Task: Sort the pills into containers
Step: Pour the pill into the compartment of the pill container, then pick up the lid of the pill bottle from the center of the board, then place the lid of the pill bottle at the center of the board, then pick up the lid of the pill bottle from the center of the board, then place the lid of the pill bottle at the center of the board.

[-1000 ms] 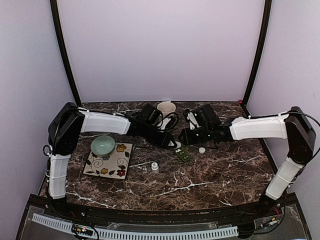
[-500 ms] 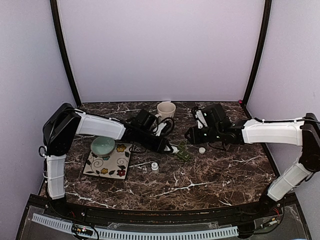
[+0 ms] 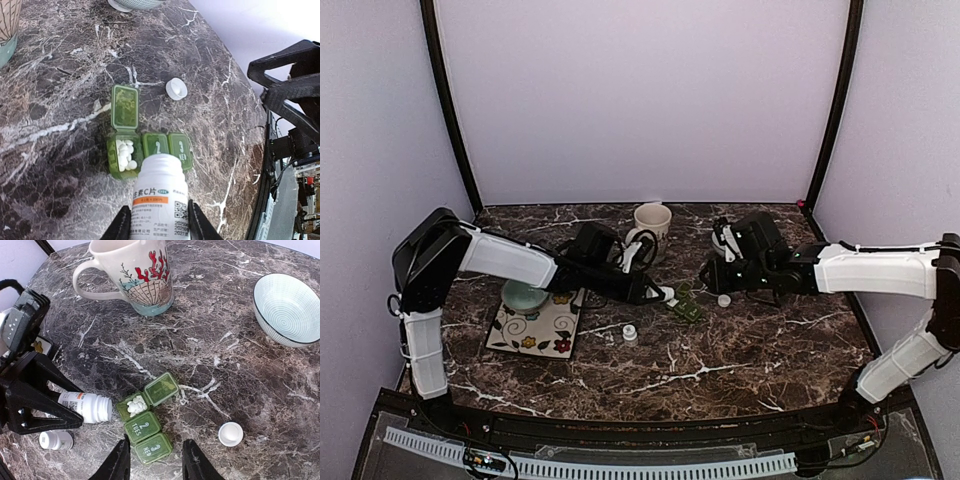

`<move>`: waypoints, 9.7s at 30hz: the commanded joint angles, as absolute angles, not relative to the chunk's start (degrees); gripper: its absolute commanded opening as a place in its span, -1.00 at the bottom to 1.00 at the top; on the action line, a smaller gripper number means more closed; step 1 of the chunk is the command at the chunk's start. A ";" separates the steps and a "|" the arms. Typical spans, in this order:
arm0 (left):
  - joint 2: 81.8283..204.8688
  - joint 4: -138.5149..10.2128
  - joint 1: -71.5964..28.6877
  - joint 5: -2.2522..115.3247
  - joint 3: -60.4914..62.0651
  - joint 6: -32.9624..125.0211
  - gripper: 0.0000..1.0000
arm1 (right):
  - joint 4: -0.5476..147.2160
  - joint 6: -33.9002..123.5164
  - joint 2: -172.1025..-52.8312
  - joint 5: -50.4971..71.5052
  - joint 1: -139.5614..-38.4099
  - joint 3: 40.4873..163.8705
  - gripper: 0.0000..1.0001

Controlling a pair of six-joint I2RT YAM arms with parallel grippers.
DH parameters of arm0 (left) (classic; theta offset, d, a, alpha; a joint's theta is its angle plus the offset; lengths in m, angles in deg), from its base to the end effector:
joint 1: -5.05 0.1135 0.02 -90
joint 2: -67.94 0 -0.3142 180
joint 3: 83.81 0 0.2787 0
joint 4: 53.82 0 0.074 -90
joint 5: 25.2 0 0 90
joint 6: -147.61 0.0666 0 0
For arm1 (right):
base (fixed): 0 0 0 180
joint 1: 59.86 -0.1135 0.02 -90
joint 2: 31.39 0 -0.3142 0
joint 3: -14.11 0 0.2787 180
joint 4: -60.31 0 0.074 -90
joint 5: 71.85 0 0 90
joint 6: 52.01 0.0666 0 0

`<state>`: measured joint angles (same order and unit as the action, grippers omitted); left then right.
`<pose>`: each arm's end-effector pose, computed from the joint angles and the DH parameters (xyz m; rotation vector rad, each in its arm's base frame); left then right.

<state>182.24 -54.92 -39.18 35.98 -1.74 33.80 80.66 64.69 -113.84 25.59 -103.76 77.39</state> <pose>0.3328 -0.3687 0.1785 0.7248 2.2176 -1.1894 0.2582 0.2365 0.2443 -0.2747 2.2883 0.5053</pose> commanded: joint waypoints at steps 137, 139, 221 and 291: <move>169.26 30.81 -36.34 5.58 -13.80 -31.27 -1.00 | 90.71 42.04 -123.43 13.35 -102.51 82.89 -0.49; 168.66 30.62 -36.27 5.63 -14.22 -31.16 -1.00 | 91.50 41.64 -124.41 13.94 -103.19 83.73 -0.49; 164.29 19.27 -36.44 4.55 -14.14 -26.67 -1.00 | 44.02 57.53 -123.96 29.51 -122.90 49.63 0.00; 159.43 6.52 -35.05 2.37 -28.15 -11.37 -1.00 | 116.34 40.93 -125.46 15.69 -114.62 91.35 -0.65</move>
<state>162.55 6.85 -35.29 1.99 -26.50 -14.25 111.79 41.48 -122.28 19.23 -115.26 89.09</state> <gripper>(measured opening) 0.324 0.258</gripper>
